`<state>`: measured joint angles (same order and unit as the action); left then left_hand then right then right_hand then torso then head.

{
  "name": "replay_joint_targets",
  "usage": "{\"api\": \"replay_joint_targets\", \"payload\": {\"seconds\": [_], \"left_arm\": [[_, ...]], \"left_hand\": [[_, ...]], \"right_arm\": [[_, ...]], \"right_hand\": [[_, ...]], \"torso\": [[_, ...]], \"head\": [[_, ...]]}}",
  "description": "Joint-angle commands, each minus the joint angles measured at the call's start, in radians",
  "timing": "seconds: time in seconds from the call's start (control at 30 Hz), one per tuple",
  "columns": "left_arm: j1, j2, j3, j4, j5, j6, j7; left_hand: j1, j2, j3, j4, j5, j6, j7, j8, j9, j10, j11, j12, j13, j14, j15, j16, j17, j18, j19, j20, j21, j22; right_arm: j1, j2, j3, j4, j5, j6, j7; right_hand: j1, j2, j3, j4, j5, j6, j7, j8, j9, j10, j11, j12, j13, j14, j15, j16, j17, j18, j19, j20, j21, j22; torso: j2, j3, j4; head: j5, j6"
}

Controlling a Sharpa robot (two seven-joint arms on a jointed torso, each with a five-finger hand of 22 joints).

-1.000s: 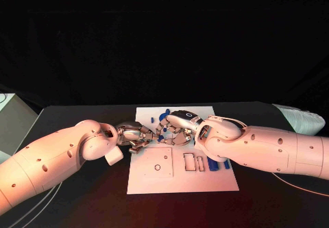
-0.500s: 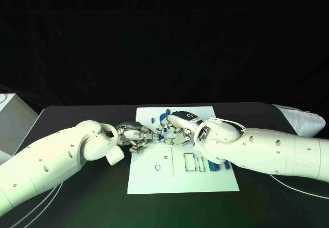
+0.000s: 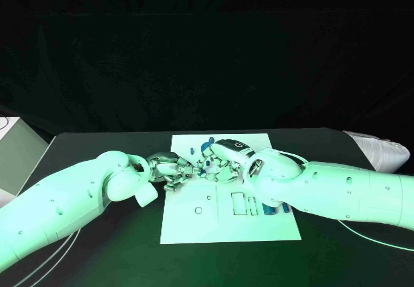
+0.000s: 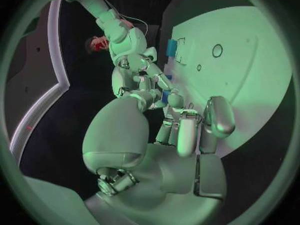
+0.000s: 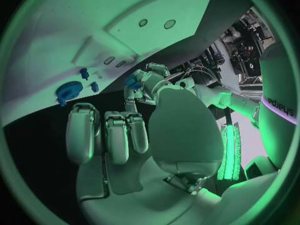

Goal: Assemble the parts on the task board

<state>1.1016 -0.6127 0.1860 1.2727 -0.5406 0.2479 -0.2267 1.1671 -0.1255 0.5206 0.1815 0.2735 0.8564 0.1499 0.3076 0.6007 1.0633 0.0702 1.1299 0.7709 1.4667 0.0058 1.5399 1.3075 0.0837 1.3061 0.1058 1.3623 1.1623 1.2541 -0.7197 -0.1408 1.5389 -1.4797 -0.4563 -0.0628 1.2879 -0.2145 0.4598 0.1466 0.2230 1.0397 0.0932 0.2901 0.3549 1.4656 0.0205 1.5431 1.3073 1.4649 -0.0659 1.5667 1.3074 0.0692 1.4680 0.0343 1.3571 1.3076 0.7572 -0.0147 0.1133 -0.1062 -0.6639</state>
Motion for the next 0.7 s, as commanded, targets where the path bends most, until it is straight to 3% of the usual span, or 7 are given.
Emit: {"api": "replay_joint_targets", "payload": {"seconds": [0.03, 0.37, 0.57, 0.7], "left_arm": [[0.000, 0.007, 0.000, 0.004, 0.015, -0.010, -0.009], [0.000, 0.012, 0.000, 0.002, 0.015, -0.025, -0.019], [0.000, 0.014, -0.001, 0.002, 0.015, -0.033, -0.018], [0.000, 0.013, -0.001, 0.001, 0.015, -0.042, -0.012]], "left_hand": [[0.008, -0.007, -0.011, 0.006, 0.001, 0.007, 0.001, 0.006, -0.001, 0.009, 0.001, 0.007, 0.001, 0.068, 0.003, -0.002, 0.197, 0.008, 0.003, 0.006, -0.004, 0.001], [0.013, -0.011, -0.039, 0.033, 0.003, 0.021, -0.005, 0.019, 0.000, 0.015, -0.003, 0.013, 0.003, 0.069, 0.000, -0.001, 0.198, 0.008, 0.005, 0.004, -0.003, 0.003], [0.058, 0.011, -0.034, 0.028, 0.006, 0.036, -0.015, 0.040, 0.006, 0.025, -0.012, 0.019, 0.006, 0.070, -0.008, 0.001, 0.200, 0.007, 0.010, -0.001, 0.000, 0.008], [0.130, 0.042, 0.006, -0.006, 0.009, 0.040, -0.025, 0.073, 0.020, 0.031, -0.023, 0.016, 0.002, 0.072, -0.018, 0.002, 0.203, 0.006, 0.014, -0.010, 0.002, 0.013]], "right_arm": [[-0.002, 0.005, 0.000, 0.004, -0.002, -0.011, -0.006], [-0.003, 0.011, 0.000, 0.003, -0.005, -0.007, -0.011], [-0.004, 0.013, 0.000, 0.002, -0.009, 0.001, -0.016], [-0.005, 0.013, 0.000, 0.001, -0.014, 0.007, -0.020]], "right_hand": [[-0.009, -0.001, 0.000, 0.004, 0.003, -0.002, -0.002, 0.005, 0.001, 0.082, -0.007, 0.003, 0.243, 0.106, 0.008, 0.004, 0.263, -0.016, 0.049, 0.007, -0.005, 0.052], [-0.011, -0.002, -0.001, 0.005, 0.008, -0.001, -0.003, 0.006, 0.002, 0.083, -0.007, 0.004, 0.243, 0.106, 0.008, 0.004, 0.263, -0.016, 0.049, 0.007, -0.005, 0.052], [-0.013, -0.003, -0.002, 0.007, 0.010, 0.000, -0.003, 0.007, 0.003, 0.083, -0.007, 0.004, 0.244, 0.106, 0.008, 0.004, 0.263, -0.016, 0.049, 0.007, -0.005, 0.052], [-0.014, -0.004, -0.003, 0.008, 0.011, 0.001, -0.003, 0.008, 0.003, 0.083, -0.007, 0.004, 0.243, 0.106, 0.008, 0.004, 0.263, -0.016, 0.049, 0.007, -0.006, 0.051]], "torso": [[0.000, 0.0002, 0.0001], [0.000, 0.0002, 0.0000], [0.000, 0.0002, 0.0003], [0.000, 0.0002, -0.0003]], "head": [[0.000, -0.001], [0.001, -0.001], [0.001, -0.002], [0.001, -0.003]]}}
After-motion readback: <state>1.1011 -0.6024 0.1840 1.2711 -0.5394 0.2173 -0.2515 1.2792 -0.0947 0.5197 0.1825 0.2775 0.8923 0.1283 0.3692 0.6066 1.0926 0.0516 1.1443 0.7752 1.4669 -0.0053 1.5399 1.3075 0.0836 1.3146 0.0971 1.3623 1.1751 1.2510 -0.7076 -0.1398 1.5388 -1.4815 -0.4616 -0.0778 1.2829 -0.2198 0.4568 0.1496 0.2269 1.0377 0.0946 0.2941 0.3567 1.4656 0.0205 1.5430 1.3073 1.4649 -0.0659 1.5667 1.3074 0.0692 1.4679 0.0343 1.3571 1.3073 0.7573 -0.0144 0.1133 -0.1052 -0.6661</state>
